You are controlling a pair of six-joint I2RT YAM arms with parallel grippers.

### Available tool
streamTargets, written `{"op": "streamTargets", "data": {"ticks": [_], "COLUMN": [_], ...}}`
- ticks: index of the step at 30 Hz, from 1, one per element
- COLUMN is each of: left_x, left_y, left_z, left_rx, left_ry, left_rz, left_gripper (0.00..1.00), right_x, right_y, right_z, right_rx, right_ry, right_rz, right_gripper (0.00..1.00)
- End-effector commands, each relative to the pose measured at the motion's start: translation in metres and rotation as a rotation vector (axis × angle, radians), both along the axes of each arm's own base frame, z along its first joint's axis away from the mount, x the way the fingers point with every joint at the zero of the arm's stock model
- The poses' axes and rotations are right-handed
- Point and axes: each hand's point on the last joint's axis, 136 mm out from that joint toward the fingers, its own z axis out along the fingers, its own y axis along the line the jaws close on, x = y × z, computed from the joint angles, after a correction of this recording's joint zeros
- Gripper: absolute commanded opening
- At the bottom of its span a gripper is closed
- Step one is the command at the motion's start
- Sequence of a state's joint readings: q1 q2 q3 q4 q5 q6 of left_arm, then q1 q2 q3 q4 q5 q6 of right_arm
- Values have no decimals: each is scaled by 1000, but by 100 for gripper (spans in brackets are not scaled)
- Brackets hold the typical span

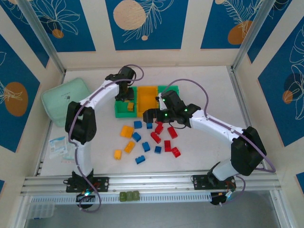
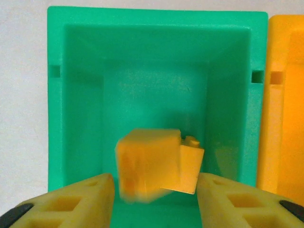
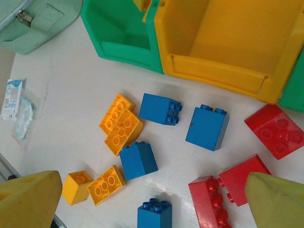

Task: Sort the legos into containers by color
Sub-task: Place the lego in the container, then pick up the lego from the middle-left of the table.

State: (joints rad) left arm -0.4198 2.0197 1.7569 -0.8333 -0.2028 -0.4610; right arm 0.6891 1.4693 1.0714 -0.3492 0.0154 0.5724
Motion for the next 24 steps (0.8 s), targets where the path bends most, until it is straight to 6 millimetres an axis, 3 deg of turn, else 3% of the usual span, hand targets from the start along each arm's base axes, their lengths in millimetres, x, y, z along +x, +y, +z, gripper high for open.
{"op": "streamTargets", "data": {"ticks": [1,7,11,16,24], "left_x": [-1,-34,-67,-115,-204], "left_y": [6,6,11,20,31], "left_z": [22,37,35,30,2], "left_rx": [-4,-86,-116,-111,-88], "left_ry": [-21,-32,-4,47,174], "left_rz": [-11,-29,-42,-51,-25], "left_gripper": [51,52,52,54,56], "right_x": [3,-3,-14,-32,-61], "right_y": [0,0,4,13,17], "right_z": [8,6,3,-5,-25], "right_rx": [0,-20,-31,-54,-68], "right_ry": [-24,-8,1,19,67], "right_rz": [11,39,66,120,158], "right_gripper": [99,99,99,99,99]}}
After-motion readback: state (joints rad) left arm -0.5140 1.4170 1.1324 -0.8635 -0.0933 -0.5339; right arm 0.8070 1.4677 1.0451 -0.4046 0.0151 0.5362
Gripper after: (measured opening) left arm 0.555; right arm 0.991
